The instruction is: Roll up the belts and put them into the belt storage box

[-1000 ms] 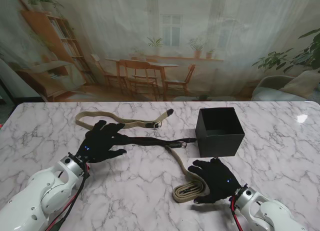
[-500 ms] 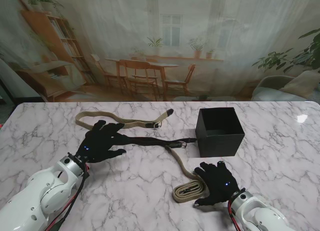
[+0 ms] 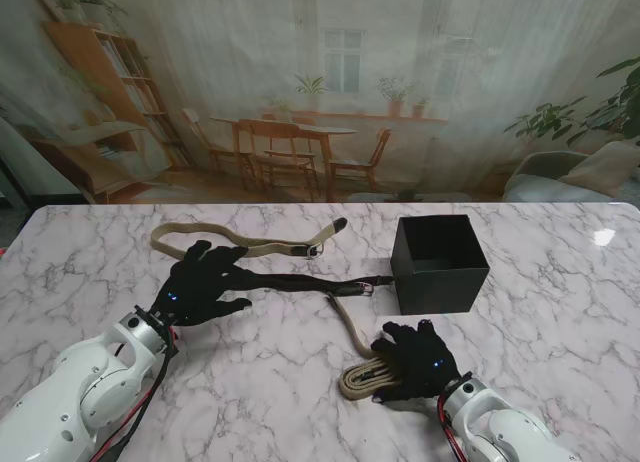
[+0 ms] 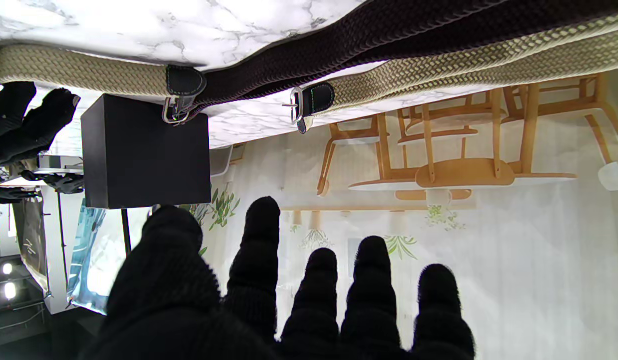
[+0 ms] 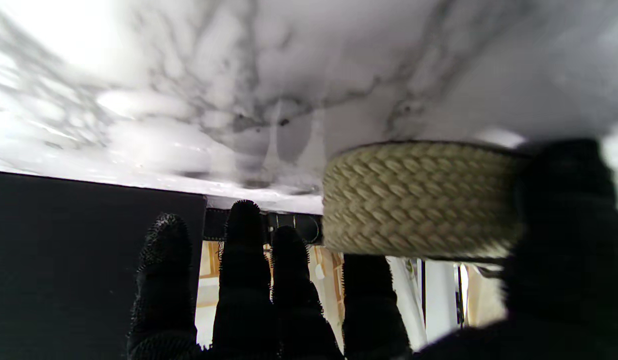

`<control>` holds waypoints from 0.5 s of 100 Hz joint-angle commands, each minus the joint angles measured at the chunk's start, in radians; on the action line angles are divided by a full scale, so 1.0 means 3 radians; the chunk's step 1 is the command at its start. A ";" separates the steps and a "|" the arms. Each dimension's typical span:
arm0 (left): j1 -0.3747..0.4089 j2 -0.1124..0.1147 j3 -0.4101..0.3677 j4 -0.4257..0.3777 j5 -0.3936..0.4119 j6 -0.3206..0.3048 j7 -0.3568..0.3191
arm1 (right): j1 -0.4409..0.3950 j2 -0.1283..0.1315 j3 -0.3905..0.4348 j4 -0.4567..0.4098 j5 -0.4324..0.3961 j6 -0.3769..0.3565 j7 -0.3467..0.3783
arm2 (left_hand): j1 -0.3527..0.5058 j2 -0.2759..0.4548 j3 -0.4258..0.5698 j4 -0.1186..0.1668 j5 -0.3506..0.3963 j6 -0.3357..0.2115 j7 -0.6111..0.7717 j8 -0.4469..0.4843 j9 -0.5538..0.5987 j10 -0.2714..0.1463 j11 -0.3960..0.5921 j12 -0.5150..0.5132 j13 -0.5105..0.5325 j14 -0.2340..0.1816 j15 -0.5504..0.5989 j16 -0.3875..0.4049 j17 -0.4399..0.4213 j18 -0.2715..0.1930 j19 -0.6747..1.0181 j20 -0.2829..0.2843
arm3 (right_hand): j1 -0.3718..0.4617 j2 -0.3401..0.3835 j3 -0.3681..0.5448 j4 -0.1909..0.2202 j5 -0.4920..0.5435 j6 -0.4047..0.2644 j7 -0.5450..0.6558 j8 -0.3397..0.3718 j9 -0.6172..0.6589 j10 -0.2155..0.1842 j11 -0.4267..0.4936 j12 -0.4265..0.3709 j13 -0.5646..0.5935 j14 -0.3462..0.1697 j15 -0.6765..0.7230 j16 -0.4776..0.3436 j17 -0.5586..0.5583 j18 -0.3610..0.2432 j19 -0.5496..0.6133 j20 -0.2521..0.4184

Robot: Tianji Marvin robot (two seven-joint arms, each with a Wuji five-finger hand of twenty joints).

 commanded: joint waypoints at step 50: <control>0.0006 -0.0003 0.0004 -0.0005 0.0011 -0.0001 -0.0043 | -0.0124 -0.0032 0.0241 0.0060 -0.0024 0.0006 -0.0080 | -0.0010 0.0168 -0.0072 0.0046 -0.0094 0.0055 0.0007 -0.0029 -0.0150 0.0015 -0.0045 -0.0030 -0.0036 0.0016 -0.0071 0.0027 -0.0069 0.0099 -0.0111 -0.0033 | 0.0437 -0.0071 0.1777 -0.0374 0.0213 -0.1472 0.1234 -0.0306 0.1113 -0.0462 0.0524 0.0942 0.0716 -0.0292 0.1081 0.0798 0.0596 -0.0180 0.0625 0.0591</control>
